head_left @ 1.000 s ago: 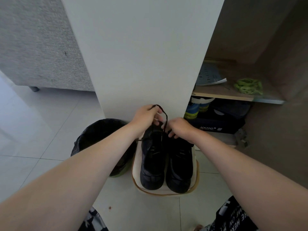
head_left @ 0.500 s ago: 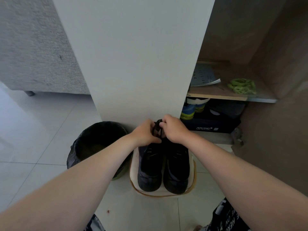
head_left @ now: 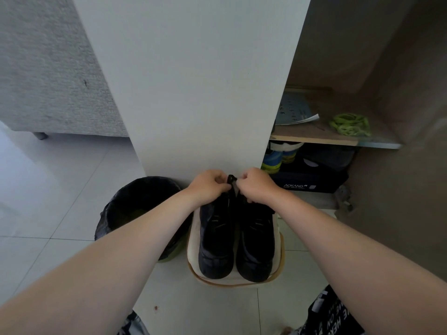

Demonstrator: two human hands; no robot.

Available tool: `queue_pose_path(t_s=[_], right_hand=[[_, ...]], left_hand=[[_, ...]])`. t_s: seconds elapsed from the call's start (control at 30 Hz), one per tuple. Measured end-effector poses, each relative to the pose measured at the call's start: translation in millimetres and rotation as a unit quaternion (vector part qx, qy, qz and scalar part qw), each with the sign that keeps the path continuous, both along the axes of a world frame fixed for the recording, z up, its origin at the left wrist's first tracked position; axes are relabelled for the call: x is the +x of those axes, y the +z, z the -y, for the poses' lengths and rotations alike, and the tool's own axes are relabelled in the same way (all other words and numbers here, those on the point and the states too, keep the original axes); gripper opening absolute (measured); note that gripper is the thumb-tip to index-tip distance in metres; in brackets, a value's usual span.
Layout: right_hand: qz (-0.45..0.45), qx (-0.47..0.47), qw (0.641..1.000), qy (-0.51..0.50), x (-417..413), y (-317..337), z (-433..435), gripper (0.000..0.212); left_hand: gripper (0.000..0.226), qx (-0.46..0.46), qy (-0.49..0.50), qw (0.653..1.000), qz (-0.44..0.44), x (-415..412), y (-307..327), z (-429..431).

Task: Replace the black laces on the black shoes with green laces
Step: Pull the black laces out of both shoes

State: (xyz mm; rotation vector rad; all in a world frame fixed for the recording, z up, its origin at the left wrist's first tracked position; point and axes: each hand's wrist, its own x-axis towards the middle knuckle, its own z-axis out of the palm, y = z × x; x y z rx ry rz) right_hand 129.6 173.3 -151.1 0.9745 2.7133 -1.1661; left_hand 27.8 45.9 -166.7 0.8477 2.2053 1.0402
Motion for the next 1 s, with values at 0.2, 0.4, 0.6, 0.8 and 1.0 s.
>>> queue_pose_path(t_s=[0.2, 0.4, 0.6, 0.8, 1.0], right_hand=[[0.061, 0.087, 0.989, 0.105, 3.2, -11.6, 13.3, 0.034], [0.077, 0.1, 0.986, 0.107, -1.8, -14.6, 12.1, 0.035], [0.086, 0.092, 0.984, 0.128, -1.0, -14.0, 5.9, 0.024], [-0.077, -0.037, 0.995, -0.042, -6.8, 15.3, -0.6, 0.025], [-0.058, -0.042, 0.997, -0.002, 5.2, 18.8, -11.3, 0.022]], left_hand=[[0.009, 0.018, 0.064, 0.998, 0.015, -4.1, 3.3, -1.8], [0.064, -0.027, 0.071, 0.959, -0.272, -5.0, 11.8, 13.0], [0.057, -0.032, -0.135, 0.976, -0.168, 5.6, -0.6, 6.9], [0.014, -0.21, -0.18, 0.943, -0.188, 5.0, -1.9, 9.1], [0.017, -0.048, -0.067, 0.996, -0.033, 6.8, 3.5, 4.5]])
